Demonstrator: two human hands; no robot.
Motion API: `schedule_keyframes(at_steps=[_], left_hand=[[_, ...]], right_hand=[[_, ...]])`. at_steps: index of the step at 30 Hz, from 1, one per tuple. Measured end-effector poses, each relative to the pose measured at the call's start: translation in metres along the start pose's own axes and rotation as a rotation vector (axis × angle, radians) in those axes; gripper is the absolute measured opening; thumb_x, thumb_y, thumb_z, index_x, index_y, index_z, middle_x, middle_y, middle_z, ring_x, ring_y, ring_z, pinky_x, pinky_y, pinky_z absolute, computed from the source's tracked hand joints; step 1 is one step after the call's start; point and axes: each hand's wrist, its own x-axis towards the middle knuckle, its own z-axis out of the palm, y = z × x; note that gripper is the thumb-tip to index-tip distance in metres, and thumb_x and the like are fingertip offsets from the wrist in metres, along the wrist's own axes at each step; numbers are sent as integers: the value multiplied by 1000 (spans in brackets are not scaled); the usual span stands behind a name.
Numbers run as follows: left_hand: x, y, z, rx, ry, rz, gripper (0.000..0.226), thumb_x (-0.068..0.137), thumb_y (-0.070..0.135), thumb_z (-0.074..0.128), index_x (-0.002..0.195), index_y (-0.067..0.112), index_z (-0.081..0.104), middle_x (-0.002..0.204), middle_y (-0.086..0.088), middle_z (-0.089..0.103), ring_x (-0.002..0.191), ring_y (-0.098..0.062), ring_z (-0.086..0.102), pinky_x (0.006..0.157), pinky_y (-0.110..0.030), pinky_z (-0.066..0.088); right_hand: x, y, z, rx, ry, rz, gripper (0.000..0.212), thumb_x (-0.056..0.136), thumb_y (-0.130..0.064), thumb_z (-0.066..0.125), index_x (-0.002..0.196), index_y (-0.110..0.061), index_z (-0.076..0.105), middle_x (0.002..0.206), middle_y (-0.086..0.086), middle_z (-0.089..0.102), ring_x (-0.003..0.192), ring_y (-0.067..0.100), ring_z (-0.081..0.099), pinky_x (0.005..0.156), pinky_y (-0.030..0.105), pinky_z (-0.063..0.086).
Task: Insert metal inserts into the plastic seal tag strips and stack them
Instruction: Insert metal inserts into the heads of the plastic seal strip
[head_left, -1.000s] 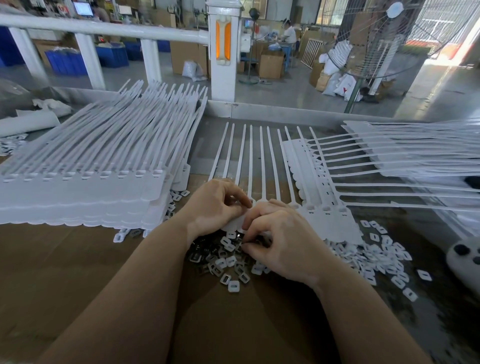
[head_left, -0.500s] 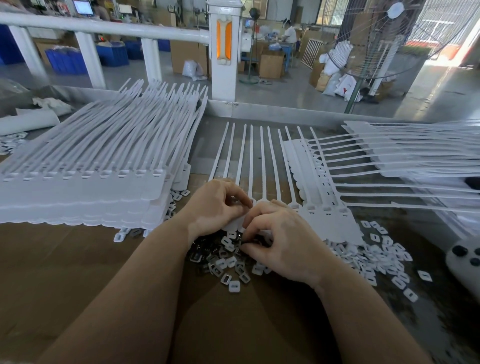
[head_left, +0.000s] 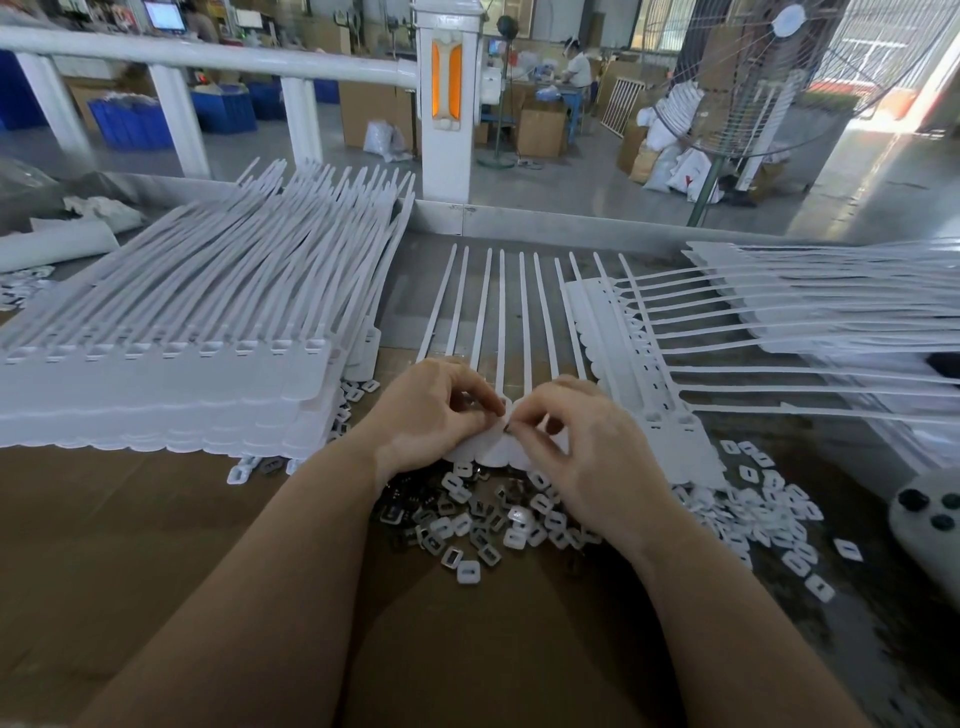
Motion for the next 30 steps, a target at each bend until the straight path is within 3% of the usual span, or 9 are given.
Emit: schedule_keyframes(at_steps=[4,8,12,15,20,30], left_hand=[[1,0,1,1,6,-6,13,83,16,67,82,29,69,94,9,61,85,-6,56,74,-10,42],[1,1,1,17,7,1,13,83,16,67,82,30,68,93,7,60,84,-9,55,75,-14,43],[1,1,4,20,15,-6,13,83,19,68,81,32,67,91,11,56,79,-6,53,69,-10,38],[1,1,7,30,32,-6,13,83,26,67,93,35,66,95,19,51,74,1,50,68,-9,35],[2,1,10,127,11,-9,22,85,36,62,107,33,66,105,18,50,71,2,45,82,-27,41],[4,1,10,96,-13,9,18,84,38,64,101,31,69,93,19,49,69,3,46,68,-15,32]], right_hand=[[1,9,0,-70,210,99,8,90,-14,58,85,-12,63,76,-3,62,69,9,53,65,18,42],[3,10,2,-138,274,116,8,89,-11,59,89,-7,67,78,3,67,69,11,54,66,23,43],[4,10,4,-158,266,119,10,90,-11,59,92,-7,67,80,5,68,72,16,59,69,31,50],[4,10,5,-174,271,102,9,89,-11,59,89,-6,67,78,6,67,70,19,59,68,34,49],[4,9,7,-180,278,94,8,88,-9,60,86,-5,66,74,6,66,68,21,58,65,35,48],[8,7,12,-316,174,117,10,90,-15,56,88,-10,64,79,3,65,73,18,55,65,28,43]])
